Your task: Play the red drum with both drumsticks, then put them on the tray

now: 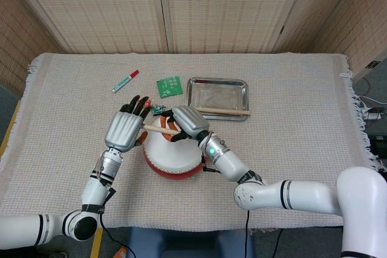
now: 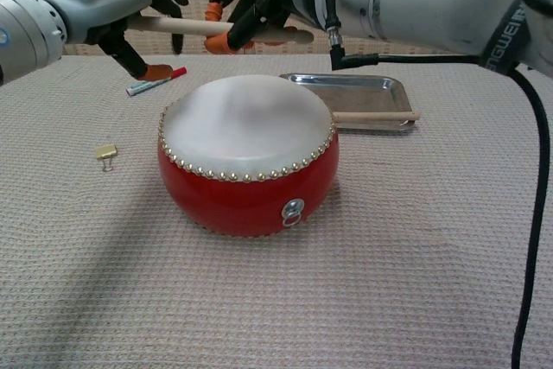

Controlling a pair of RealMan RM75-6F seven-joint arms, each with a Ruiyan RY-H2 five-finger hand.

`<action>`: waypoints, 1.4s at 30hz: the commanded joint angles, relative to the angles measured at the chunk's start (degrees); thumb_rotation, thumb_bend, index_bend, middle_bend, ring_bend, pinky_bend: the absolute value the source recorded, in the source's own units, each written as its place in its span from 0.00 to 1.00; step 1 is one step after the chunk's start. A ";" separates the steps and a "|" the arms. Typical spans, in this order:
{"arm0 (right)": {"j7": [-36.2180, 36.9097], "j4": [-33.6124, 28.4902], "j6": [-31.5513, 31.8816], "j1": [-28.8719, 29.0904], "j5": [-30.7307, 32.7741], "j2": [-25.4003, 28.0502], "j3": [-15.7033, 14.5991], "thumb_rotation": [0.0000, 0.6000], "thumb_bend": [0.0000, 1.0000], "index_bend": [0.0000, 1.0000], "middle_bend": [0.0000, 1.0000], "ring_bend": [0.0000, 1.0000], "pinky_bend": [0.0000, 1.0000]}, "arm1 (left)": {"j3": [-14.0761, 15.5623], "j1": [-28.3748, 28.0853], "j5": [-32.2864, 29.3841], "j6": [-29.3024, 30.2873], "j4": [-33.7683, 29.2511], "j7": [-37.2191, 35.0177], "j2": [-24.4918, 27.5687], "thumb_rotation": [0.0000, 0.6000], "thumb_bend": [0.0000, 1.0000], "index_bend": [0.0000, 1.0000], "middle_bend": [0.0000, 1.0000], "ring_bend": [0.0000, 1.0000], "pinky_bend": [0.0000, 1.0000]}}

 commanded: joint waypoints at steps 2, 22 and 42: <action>0.23 -0.25 -0.15 -0.42 -0.44 0.43 -0.07 1.00 0.37 1.00 0.84 0.94 1.00 | -0.11 0.11 -0.25 -0.01 -0.14 -0.21 0.26 1.00 0.31 0.00 0.00 0.00 0.21; 10.85 -0.77 -6.91 -12.47 -11.76 16.23 -3.89 1.00 0.37 1.00 0.84 0.94 1.00 | -0.09 3.69 -1.51 0.10 0.46 -6.48 5.28 1.00 0.31 0.00 0.00 0.00 0.20; 31.28 41.24 -22.76 -8.36 -32.42 -1.36 -6.64 1.00 0.37 1.00 0.84 0.93 1.00 | 1.25 8.56 0.69 0.51 2.59 -12.99 8.26 1.00 0.31 0.00 0.00 0.00 0.20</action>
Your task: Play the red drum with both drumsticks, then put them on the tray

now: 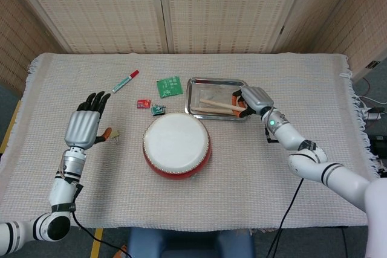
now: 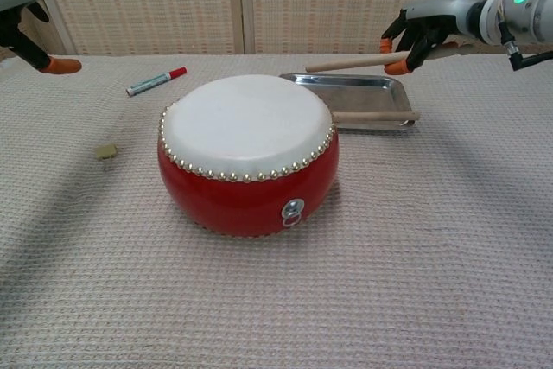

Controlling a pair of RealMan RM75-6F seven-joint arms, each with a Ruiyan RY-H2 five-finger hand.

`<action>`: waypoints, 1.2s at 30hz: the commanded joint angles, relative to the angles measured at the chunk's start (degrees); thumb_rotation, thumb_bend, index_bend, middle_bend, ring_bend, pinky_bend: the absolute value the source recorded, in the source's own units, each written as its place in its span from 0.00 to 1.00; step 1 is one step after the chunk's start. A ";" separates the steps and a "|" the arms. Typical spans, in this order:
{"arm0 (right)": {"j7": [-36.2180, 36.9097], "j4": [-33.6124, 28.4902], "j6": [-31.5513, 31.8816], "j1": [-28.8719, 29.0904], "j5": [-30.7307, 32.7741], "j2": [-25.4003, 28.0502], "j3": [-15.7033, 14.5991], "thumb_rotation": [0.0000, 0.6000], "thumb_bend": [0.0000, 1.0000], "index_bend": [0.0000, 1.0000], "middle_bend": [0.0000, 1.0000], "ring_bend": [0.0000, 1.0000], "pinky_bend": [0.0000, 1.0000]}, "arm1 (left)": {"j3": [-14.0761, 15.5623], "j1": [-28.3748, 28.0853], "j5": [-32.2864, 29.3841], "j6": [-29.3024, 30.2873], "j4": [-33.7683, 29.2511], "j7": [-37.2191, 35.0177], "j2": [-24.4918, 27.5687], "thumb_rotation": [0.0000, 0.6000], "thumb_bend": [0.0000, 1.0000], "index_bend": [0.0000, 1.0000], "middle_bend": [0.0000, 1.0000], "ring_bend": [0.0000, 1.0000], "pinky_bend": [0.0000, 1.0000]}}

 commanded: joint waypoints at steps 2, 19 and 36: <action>5.93 11.46 -2.85 2.63 -5.22 -7.36 -1.48 1.00 0.37 1.00 0.84 0.93 1.00 | -0.06 0.52 0.27 0.00 0.13 -0.64 0.32 1.00 0.31 0.00 0.00 0.00 0.20; 19.89 33.58 -8.25 8.53 -12.12 -19.93 -5.27 1.00 0.37 0.90 0.83 0.75 1.00 | -0.70 2.29 0.53 -0.54 -0.18 -3.18 2.12 1.00 0.31 0.00 0.00 0.00 0.20; 22.59 42.33 -11.59 10.08 -12.19 -24.41 -6.20 1.00 0.36 0.51 0.53 0.48 0.83 | -1.17 2.87 0.43 -1.01 -0.17 -3.98 2.55 1.00 0.31 0.00 0.00 0.00 0.20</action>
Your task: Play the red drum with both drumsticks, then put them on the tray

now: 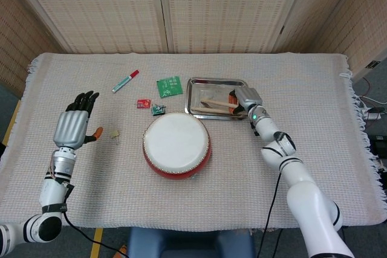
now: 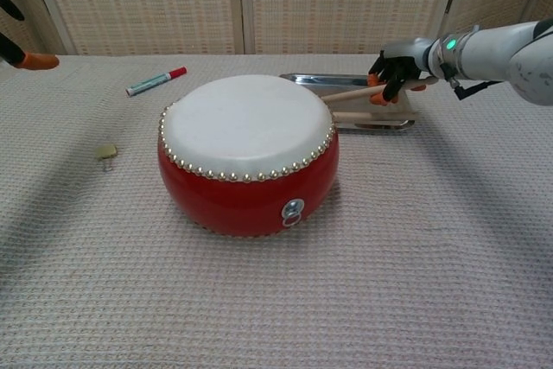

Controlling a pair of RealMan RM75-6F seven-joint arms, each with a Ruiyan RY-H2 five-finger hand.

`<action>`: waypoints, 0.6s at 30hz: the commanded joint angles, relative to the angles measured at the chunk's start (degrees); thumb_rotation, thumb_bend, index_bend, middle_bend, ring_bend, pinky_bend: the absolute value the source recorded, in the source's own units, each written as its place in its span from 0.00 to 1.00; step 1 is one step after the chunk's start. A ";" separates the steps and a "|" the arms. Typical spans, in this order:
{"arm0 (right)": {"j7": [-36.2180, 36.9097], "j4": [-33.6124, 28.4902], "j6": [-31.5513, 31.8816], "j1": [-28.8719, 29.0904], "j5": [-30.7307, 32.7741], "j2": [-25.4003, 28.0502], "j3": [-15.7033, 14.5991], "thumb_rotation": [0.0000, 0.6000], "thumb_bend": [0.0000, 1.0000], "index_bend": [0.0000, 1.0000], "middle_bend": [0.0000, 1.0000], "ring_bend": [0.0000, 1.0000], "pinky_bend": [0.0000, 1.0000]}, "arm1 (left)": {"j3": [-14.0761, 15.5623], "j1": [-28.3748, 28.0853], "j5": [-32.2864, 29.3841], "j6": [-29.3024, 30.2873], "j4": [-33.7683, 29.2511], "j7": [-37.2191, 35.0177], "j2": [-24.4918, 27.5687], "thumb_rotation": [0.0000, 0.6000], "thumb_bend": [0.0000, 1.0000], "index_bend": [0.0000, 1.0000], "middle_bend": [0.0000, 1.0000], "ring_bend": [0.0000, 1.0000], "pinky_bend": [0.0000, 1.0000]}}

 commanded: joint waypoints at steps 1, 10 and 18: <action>-0.28 0.68 -0.65 0.17 0.34 -0.20 0.14 1.00 0.36 0.47 0.51 0.45 0.79 | -0.01 0.15 0.31 0.13 -0.14 -0.12 0.11 1.00 0.31 0.00 0.00 0.00 0.20; -1.87 1.92 -2.15 0.73 2.46 -0.69 1.87 1.00 0.16 0.23 0.36 0.27 0.47 | -0.17 0.56 0.93 0.67 -0.43 -0.27 0.36 1.00 0.31 0.00 0.00 0.00 0.19; -3.56 0.20 0.01 0.38 3.42 1.04 2.99 1.00 0.16 0.15 0.31 0.21 0.40 | -0.26 1.04 1.21 0.42 0.01 -1.11 0.91 1.00 0.31 0.00 0.00 0.00 0.19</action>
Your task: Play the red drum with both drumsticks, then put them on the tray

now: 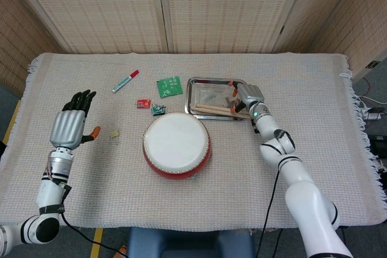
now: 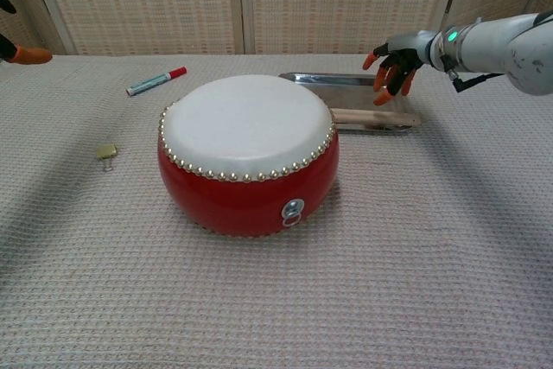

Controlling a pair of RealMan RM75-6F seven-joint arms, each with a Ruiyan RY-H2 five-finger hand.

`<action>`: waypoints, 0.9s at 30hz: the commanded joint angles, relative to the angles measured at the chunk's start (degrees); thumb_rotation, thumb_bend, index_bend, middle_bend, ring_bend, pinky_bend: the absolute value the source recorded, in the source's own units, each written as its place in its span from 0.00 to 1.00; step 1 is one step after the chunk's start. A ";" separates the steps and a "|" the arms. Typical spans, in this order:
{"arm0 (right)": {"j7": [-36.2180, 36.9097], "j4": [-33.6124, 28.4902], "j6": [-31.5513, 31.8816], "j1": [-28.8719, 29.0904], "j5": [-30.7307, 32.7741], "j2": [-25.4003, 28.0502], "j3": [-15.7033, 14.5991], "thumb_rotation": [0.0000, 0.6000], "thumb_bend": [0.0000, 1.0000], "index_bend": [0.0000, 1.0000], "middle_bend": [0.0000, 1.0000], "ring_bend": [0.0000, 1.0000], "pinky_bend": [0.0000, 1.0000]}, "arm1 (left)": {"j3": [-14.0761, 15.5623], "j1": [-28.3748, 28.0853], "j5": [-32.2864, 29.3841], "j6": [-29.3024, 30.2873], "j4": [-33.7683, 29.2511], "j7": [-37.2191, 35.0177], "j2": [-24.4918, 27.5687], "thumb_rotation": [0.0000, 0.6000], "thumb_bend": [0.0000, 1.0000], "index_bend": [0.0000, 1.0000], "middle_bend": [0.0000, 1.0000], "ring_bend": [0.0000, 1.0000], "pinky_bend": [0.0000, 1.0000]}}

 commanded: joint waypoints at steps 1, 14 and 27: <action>-0.19 -2.15 2.69 -0.68 0.33 2.03 0.63 1.00 0.16 0.15 0.31 0.21 0.40 | -0.04 0.16 0.05 -0.24 0.28 -0.29 0.29 1.00 0.31 0.00 0.00 0.00 0.19; -16.08 -43.27 29.30 -19.39 3.07 28.23 -0.24 1.00 0.16 0.18 0.30 0.17 0.38 | 0.92 2.81 0.75 -1.26 2.89 -5.28 1.84 1.00 0.31 0.00 0.00 0.00 0.18; -32.86 -72.29 55.89 -43.09 4.71 43.58 -7.50 1.00 0.16 0.00 0.11 0.01 0.14 | 5.64 11.96 8.10 7.13 4.49 -11.62 2.06 1.00 0.31 0.00 0.00 0.00 0.18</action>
